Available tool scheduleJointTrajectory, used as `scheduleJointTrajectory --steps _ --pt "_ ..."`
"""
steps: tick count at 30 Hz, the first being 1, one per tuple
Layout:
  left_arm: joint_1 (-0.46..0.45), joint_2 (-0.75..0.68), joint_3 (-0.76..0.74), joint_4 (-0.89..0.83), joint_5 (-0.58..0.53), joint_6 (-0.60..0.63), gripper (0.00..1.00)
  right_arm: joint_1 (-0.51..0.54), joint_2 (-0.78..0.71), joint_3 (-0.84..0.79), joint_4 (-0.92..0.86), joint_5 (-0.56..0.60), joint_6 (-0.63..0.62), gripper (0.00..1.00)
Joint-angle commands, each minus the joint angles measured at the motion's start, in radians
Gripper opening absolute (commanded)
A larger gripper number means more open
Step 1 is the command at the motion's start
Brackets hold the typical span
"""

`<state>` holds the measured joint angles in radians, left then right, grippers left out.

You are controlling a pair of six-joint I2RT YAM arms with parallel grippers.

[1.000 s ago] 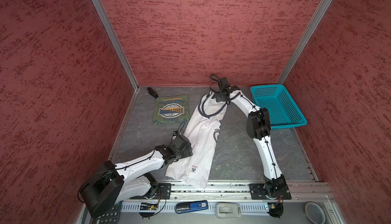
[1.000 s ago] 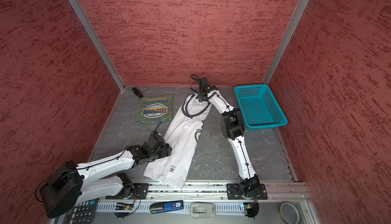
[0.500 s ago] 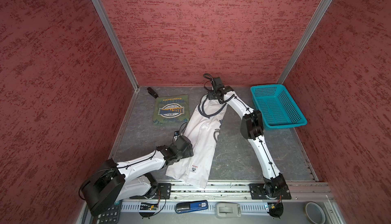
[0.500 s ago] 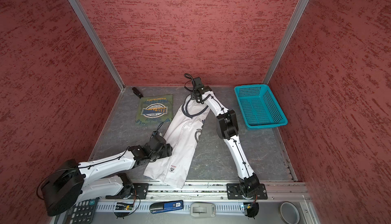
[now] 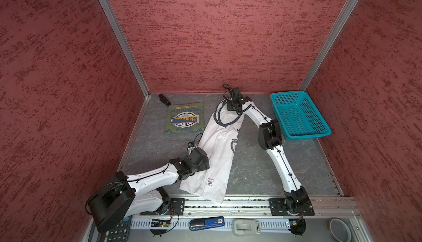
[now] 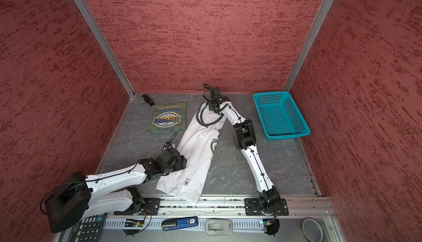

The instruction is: Fold and stack the tank tops

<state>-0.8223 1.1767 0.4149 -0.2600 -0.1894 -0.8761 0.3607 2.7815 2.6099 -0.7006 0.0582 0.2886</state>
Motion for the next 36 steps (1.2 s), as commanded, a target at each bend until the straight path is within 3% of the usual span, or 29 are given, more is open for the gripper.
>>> scheduleJointTrajectory --steps 1,7,10,14,21,25,28,33,36 --pt "-0.016 0.046 -0.092 -0.102 0.118 -0.062 0.83 -0.050 0.082 0.068 -0.023 -0.061 0.048 0.43" --pt "-0.028 0.058 -0.095 -0.096 0.120 -0.073 0.83 -0.096 0.064 0.068 0.042 -0.096 0.087 0.48" --pt "-0.036 0.061 -0.078 -0.088 0.127 -0.064 0.83 -0.114 0.032 0.068 0.077 -0.107 0.096 0.59" --pt "-0.050 0.079 -0.034 -0.079 0.133 -0.038 0.83 -0.142 -0.040 0.068 0.119 -0.185 0.115 0.63" --pt "-0.054 0.075 0.048 -0.107 0.111 -0.002 0.84 -0.138 -0.219 0.035 0.018 -0.245 0.080 0.70" --pt "-0.048 0.058 0.095 -0.126 0.106 0.033 0.84 -0.099 -0.386 -0.176 -0.022 -0.204 0.042 0.73" --pt "-0.045 0.056 0.150 -0.161 0.098 0.075 0.84 -0.066 -0.559 -0.460 0.043 -0.161 0.034 0.74" --pt "-0.018 0.057 0.191 -0.186 0.107 0.123 0.84 -0.043 -0.816 -0.926 0.213 -0.200 0.136 0.73" --pt "0.008 0.082 0.187 -0.163 0.137 0.143 0.84 0.001 -0.874 -1.086 0.260 -0.201 0.153 0.72"
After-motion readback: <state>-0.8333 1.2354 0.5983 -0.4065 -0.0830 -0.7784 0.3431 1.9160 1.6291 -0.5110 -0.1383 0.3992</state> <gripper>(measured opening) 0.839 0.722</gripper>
